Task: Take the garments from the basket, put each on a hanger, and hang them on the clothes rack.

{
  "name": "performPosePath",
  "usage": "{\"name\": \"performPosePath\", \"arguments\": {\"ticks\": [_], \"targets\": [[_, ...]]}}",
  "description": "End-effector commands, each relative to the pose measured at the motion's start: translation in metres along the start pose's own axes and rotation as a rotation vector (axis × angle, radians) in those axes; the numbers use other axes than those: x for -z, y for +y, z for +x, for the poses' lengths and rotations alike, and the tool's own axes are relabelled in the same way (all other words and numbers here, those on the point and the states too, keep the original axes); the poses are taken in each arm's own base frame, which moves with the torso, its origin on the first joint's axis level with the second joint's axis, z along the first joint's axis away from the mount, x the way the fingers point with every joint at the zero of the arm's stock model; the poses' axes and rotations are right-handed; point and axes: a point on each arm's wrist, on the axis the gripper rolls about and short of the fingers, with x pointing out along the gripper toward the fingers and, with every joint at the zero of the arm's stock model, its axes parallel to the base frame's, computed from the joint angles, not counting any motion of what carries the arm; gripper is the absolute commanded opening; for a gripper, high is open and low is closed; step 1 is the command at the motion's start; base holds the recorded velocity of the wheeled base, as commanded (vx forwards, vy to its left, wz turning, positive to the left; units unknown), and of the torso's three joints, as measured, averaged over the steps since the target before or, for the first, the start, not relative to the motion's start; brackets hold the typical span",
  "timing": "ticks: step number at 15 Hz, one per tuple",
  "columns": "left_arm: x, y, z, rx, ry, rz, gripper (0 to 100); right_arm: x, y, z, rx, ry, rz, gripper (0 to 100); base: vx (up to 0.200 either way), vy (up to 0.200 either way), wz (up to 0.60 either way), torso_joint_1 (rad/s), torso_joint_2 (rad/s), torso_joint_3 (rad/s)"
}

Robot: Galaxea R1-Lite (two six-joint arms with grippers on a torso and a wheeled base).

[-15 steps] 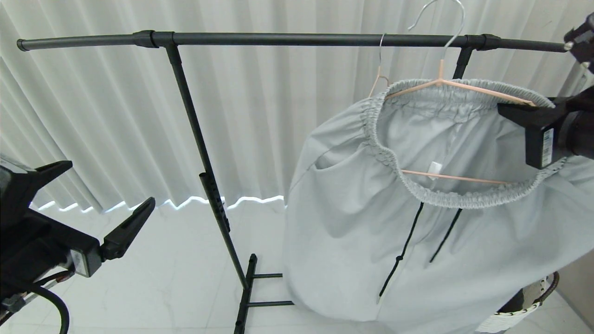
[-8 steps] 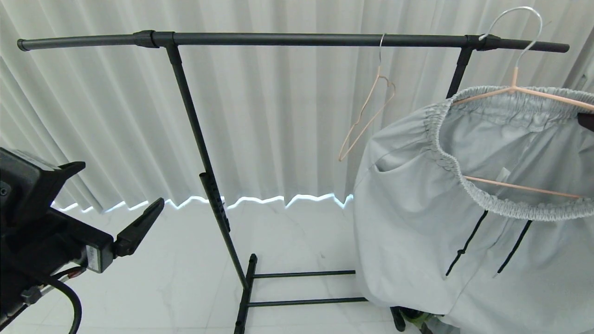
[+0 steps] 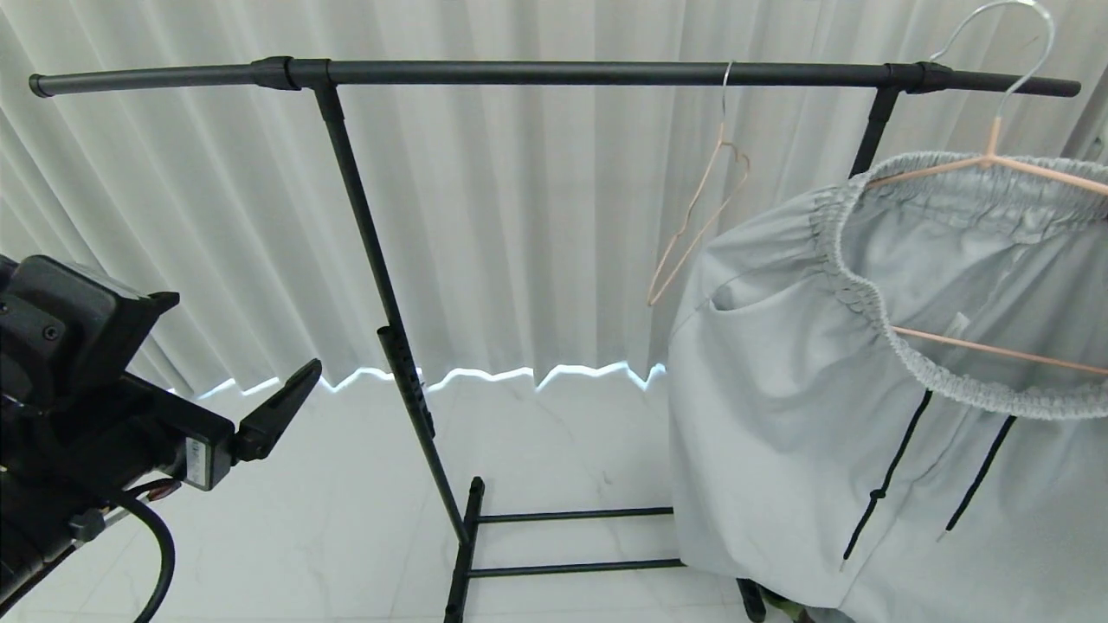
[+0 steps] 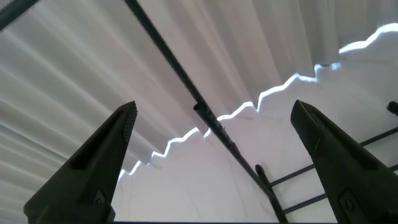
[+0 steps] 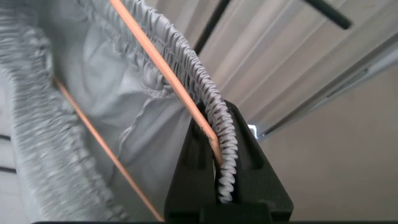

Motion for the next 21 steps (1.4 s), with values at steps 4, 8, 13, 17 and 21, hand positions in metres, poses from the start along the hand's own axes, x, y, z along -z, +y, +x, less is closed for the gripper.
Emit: {"name": "performPosePath", "arguments": {"ticks": [4, 8, 13, 17, 21], "targets": [[0.001, -0.001, 0.002, 0.007, 0.006, 0.0, 100, 0.0, 0.002, 0.003, -0.005, 0.004, -0.003, 0, 0.0, 0.2, 0.0, 0.006, 0.0, -0.001], [0.001, -0.002, 0.003, 0.013, 0.007, 0.001, 100, -0.003, 0.007, 0.005, -0.041, -0.005, -0.007, 0, 0.0, 0.0, 0.0, 0.0, 0.0, 0.0], [0.001, -0.003, 0.002, 0.013, 0.007, 0.004, 100, -0.017, 0.018, 0.037, -0.026, -0.008, 0.035, 0, 0.0, 0.0, 0.0, 0.0, 0.0, 0.0], [0.0, -0.005, 0.002, 0.025, 0.001, 0.005, 100, -0.038, 0.035, 0.061, -0.009, -0.045, 0.053, 0, 0.1, 0.0, 0.0, 0.0, 0.0, 0.002], [0.0, -0.005, 0.001, 0.028, -0.001, 0.005, 100, -0.044, 0.044, 0.07, -0.024, -0.047, 0.049, 0, 0.2, 0.0, 0.0, 0.001, 0.0, 0.007]]}}
